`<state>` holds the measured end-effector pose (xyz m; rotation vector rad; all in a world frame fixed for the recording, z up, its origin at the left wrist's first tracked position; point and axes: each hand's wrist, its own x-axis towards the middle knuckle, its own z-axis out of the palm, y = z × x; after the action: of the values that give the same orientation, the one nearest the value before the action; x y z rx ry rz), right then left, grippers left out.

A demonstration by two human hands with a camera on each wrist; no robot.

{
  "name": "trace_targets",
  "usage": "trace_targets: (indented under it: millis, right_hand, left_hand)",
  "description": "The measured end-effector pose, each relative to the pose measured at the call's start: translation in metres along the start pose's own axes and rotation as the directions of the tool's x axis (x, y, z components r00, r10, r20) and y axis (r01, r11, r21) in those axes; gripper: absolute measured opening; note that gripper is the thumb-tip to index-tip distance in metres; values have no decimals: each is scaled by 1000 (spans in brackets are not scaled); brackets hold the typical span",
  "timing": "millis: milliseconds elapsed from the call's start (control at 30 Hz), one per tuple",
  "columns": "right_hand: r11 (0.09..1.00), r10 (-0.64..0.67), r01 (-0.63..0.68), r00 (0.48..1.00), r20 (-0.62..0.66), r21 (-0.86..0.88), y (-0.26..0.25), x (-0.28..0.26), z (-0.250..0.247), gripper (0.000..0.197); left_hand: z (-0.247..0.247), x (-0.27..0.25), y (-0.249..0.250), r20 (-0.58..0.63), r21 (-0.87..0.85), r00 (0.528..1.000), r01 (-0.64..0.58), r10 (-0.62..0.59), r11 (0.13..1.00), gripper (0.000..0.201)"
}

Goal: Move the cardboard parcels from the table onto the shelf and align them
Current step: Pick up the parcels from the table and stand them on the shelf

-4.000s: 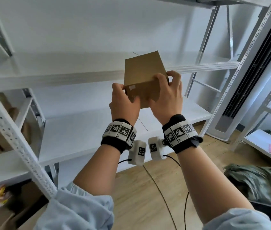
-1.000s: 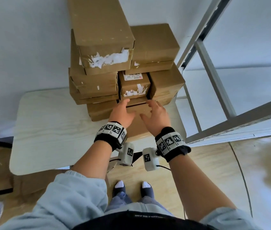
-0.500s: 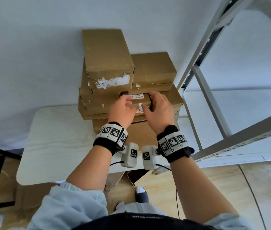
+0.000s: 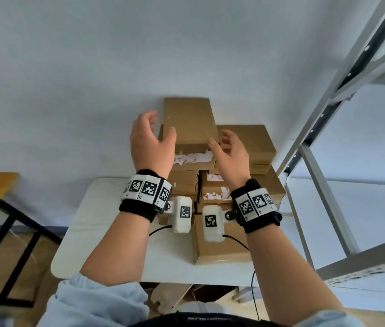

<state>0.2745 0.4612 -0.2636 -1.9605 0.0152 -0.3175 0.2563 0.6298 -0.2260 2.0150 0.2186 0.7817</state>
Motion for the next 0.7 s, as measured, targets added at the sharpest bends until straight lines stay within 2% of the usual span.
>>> trace_targets:
  millis: [67, 133, 267, 433, 600, 700]
  right_hand:
    - [1000, 14, -13, 998, 54, -10, 2, 5, 5, 64]
    - [999, 44, -43, 994, 103, -15, 6, 8, 11, 71]
    - [998, 55, -49, 989, 134, -49, 15, 8, 22, 93]
    - [997, 42, -35, 991, 124, -63, 21, 5, 25, 95]
    - [996, 9, 2, 994, 109, -93, 21, 4, 19, 85]
    - [991, -48, 56, 996, 69, -123, 18, 4, 12, 82]
  left_hand:
    - [1, 3, -11, 126, 25, 984, 125, -127, 992, 58]
    - [5, 0, -22, 238, 36, 944, 225, -228, 974, 66]
    - [19, -12, -39, 356, 31, 901, 252, -246, 967, 53]
    - [24, -15, -42, 358, 47, 909, 209, -212, 977, 53]
    - [26, -17, -43, 347, 25, 918, 195, -191, 981, 53]
    - [25, -19, -35, 326, -6, 932, 171, -160, 985, 46]
